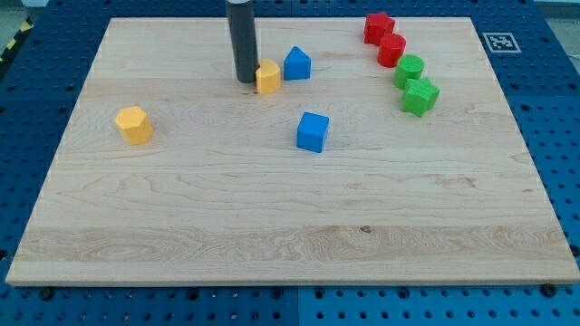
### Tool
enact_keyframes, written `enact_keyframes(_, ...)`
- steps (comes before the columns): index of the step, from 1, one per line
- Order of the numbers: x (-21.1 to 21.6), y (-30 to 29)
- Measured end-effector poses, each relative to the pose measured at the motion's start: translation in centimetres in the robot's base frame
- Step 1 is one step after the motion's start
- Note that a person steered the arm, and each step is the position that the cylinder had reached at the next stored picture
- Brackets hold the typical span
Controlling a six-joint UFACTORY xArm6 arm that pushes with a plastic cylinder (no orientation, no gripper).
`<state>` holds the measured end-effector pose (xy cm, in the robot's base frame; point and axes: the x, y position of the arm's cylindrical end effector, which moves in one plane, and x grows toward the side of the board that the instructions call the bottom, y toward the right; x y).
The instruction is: Separate the yellow heart and blue triangle
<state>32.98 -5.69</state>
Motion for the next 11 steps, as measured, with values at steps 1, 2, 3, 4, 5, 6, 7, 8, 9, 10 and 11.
enact_keyframes(1,0.0,0.7)
enact_keyframes(2,-0.4,0.5)
enact_keyframes(3,-3.4,-0.2)
enact_keyframes(4,-2.7,2.3)
enact_keyframes(5,-0.5,5.1)
enact_keyframes(6,0.6,7.1)
enact_keyframes(7,0.7,6.4)
enact_keyframes(8,1.1,4.8)
enact_keyframes(9,1.1,3.8)
enact_keyframes(10,1.1,4.7)
enact_keyframes(11,1.1,5.6)
